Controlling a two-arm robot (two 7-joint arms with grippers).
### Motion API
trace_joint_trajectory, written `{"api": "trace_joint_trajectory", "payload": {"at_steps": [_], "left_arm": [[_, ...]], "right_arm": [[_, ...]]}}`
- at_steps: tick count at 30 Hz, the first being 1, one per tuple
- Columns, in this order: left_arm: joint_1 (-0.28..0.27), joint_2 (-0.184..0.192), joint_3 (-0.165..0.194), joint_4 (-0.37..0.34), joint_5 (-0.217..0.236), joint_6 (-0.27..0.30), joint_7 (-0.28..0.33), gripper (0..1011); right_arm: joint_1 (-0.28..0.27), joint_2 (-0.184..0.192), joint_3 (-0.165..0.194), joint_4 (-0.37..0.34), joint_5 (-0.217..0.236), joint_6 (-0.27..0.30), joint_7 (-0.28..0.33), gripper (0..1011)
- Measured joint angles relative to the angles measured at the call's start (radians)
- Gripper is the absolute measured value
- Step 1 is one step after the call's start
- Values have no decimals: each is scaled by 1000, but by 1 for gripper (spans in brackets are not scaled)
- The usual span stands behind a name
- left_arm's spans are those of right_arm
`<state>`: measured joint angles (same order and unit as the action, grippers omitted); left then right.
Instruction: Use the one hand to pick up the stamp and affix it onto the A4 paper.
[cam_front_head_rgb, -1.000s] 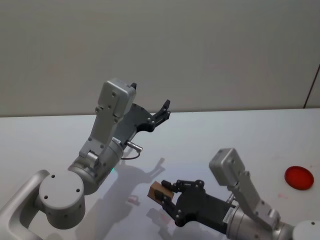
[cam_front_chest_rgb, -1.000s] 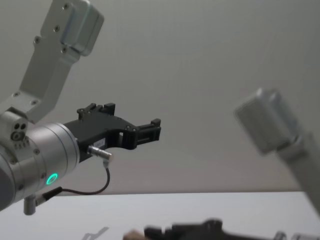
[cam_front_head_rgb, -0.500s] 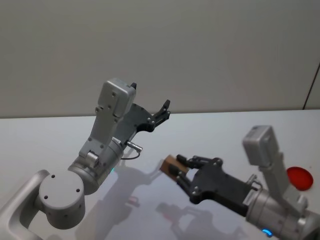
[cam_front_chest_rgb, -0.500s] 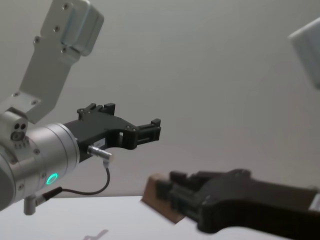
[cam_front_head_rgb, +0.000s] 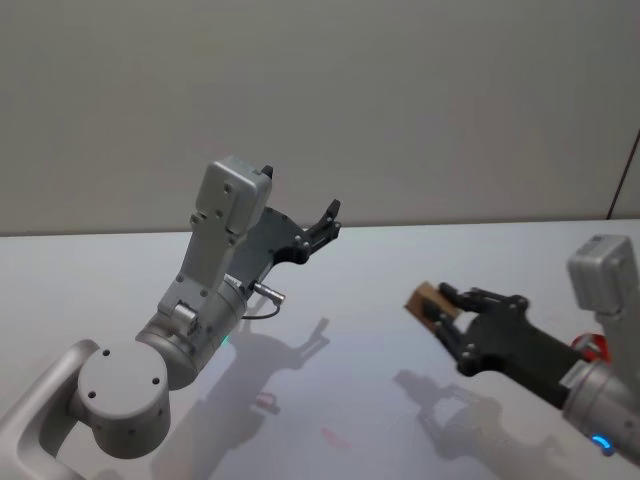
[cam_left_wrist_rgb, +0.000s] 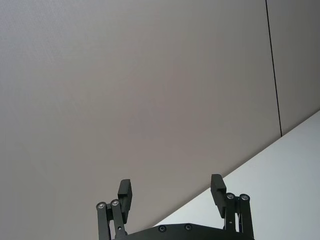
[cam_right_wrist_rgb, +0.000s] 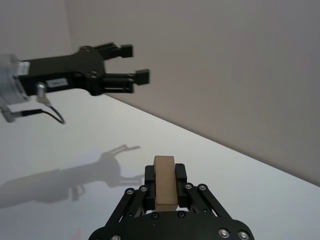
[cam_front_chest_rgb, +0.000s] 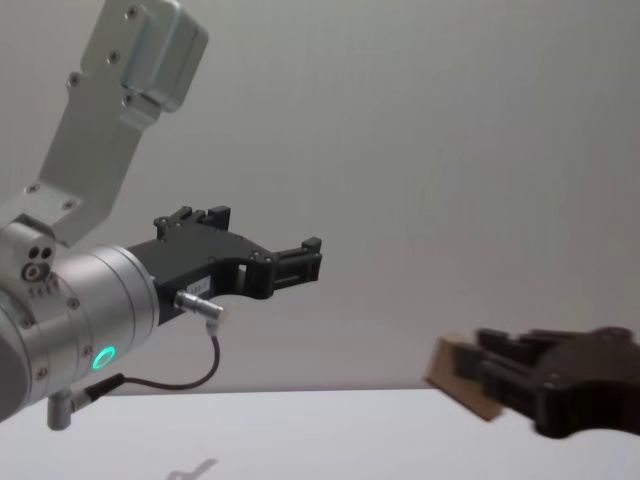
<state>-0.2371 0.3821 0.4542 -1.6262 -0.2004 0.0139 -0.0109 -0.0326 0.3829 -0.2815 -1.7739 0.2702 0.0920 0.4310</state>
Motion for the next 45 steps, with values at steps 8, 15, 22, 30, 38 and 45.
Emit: {"api": "trace_joint_trajectory", "payload": {"at_steps": [8,15,22,30,38,45], "left_arm": [[0,0,0,0,0,0,0,1001],[0,0,0,0,0,0,0,1001],[0,0,0,0,0,0,0,1001],[0,0,0,0,0,0,0,1001],[0,0,0,0,0,0,0,1001],[0,0,0,0,0,0,0,1001]], "right_arm": [[1,37,39,56,5,-20,-60,224],[7,59,65,128,-4,-37,-111,224],[11,80,90,189,-11,-51,-150,223],[-12,112,120,209,-4,-65,-180,224],[-55,144,147,182,20,-72,-191,223],[-97,171,169,149,45,-77,-195,223]]}}
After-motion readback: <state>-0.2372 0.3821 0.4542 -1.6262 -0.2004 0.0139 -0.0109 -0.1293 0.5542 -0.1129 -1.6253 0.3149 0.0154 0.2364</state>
